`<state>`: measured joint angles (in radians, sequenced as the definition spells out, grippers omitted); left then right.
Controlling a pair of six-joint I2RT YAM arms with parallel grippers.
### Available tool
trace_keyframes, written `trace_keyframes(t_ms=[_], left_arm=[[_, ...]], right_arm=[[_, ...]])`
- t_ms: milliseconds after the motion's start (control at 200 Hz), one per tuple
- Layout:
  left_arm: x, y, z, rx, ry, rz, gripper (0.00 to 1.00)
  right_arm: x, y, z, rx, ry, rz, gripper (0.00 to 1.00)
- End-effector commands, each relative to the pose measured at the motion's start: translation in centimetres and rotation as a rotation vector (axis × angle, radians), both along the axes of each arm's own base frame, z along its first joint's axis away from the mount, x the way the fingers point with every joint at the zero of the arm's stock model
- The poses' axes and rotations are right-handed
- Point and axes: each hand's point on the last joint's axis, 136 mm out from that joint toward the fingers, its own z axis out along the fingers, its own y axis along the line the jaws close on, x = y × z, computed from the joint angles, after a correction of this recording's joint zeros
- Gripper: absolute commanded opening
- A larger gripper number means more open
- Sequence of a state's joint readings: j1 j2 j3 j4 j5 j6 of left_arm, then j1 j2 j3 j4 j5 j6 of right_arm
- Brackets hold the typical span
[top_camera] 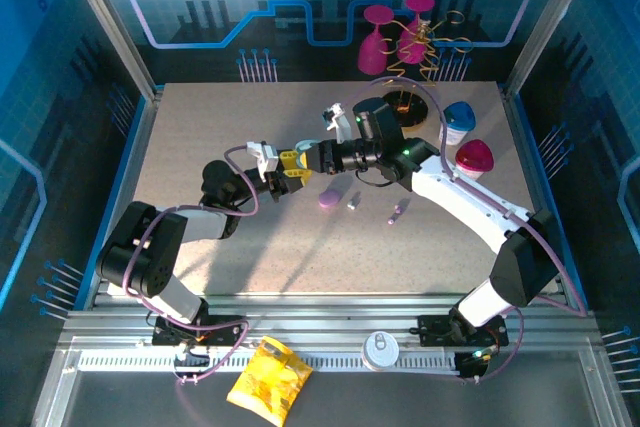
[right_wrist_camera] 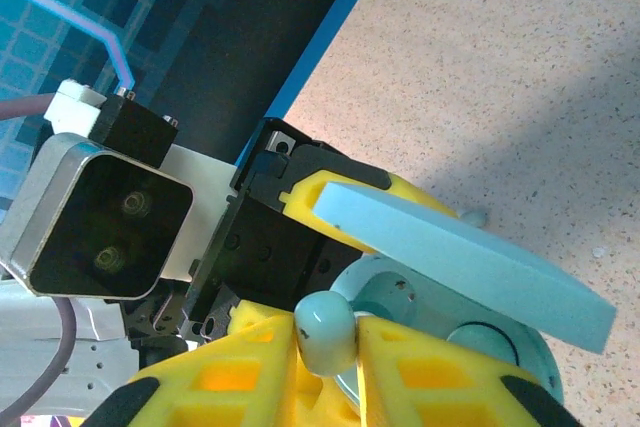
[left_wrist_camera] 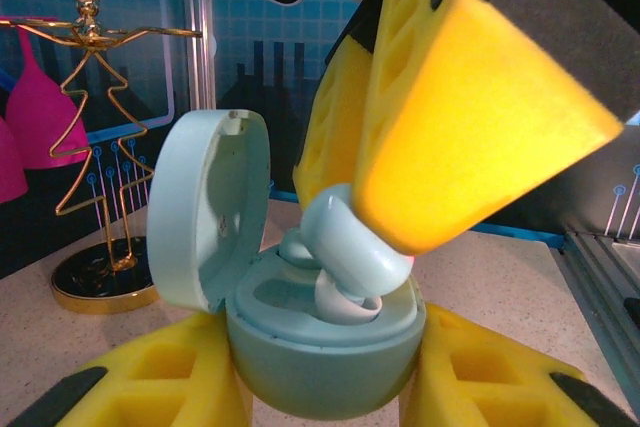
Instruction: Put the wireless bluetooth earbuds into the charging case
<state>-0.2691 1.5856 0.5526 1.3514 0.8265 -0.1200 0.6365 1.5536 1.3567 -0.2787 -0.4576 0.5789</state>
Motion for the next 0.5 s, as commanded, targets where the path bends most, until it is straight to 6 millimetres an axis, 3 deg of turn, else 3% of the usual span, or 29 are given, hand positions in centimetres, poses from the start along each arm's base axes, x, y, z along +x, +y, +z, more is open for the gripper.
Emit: trace_keyframes(t_ms=[0,295,495], left_arm=[[-0.5,0.3,1.8,-0.01,-0.1,0.01,0.26],[-0.7,0.4,1.8,-0.01,-0.1,0.01,0.26],[-0.8,0.5,1.5,-0.004,-0.1,0.015,0.26]], right_arm=[[-0.8,-0.2,-0.1,-0.043,-0.002,0.005,0.25],[-0.6,-0.6,1.1,-0.049,-0.05,-0.008,0.4],[-1.2,-1.9,3.7,-0.019,-0.154,-0.006,0.55]])
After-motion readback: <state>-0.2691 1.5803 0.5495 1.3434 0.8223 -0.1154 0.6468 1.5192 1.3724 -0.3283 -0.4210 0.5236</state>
